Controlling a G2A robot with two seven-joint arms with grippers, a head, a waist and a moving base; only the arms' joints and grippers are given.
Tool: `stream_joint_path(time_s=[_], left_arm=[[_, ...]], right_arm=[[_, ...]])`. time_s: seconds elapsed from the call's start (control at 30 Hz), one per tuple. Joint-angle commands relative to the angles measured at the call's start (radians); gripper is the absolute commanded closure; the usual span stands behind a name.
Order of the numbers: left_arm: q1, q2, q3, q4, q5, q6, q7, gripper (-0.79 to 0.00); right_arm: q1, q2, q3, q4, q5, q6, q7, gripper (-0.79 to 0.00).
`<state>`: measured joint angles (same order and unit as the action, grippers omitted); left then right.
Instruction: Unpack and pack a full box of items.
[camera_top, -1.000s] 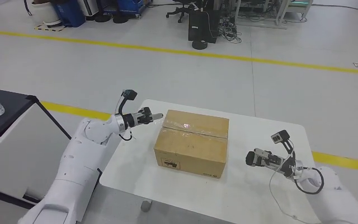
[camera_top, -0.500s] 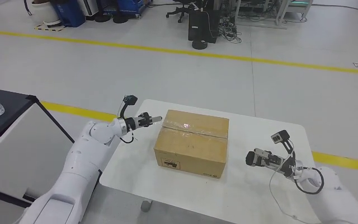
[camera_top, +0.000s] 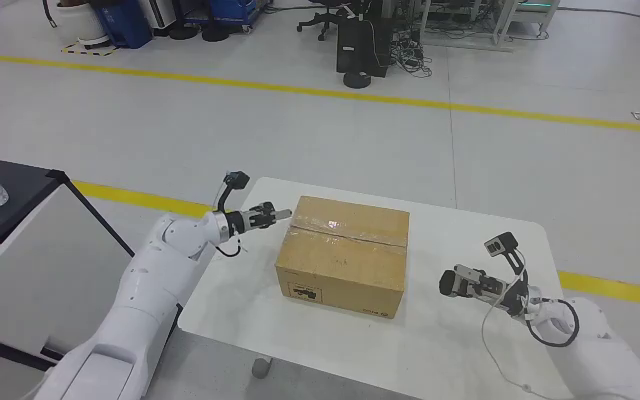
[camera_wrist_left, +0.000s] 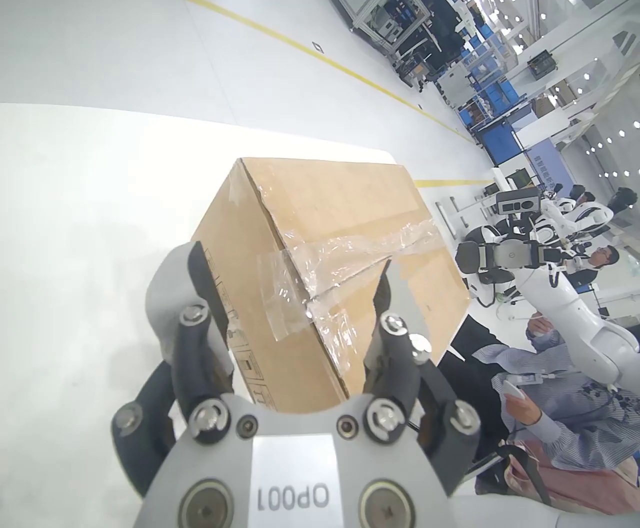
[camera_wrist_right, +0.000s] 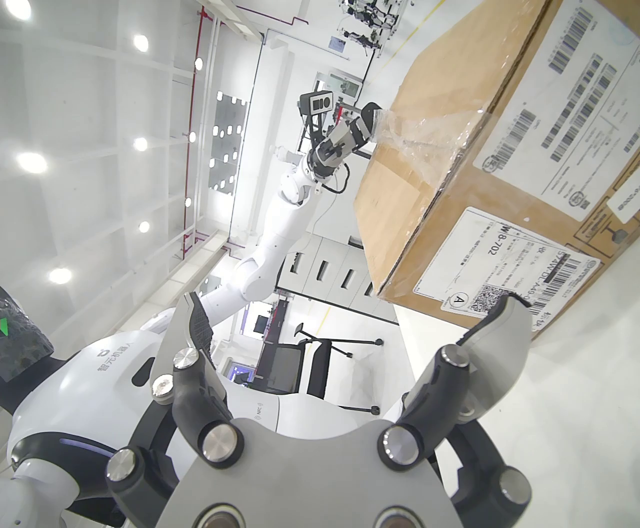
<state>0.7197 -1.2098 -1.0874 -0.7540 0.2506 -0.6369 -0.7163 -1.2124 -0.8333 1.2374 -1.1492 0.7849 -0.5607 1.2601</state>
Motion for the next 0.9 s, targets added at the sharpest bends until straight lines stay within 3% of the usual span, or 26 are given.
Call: stream_joint_path(time_s=[0.0,0.43,0.87], left_arm=[[0.002,0.001,0.000,0.000,-0.001,0.002,0.002,-0.249],[0.019,0.010,-0.012,-0.024,-0.028,0.006,-0.021,0.000],[0.042,0.028,-0.039,-0.193,-0.050,0.026,-0.059,0.000]], right_arm=[[0.000,0.000,0.000,0.000,0.000,0.000,0.000,-0.785],[0.000,0.000,0.000,0.000,0.000,0.000,0.000,-0.785],[0.000,0.000,0.000,0.000,0.000,0.000,0.000,-0.785]])
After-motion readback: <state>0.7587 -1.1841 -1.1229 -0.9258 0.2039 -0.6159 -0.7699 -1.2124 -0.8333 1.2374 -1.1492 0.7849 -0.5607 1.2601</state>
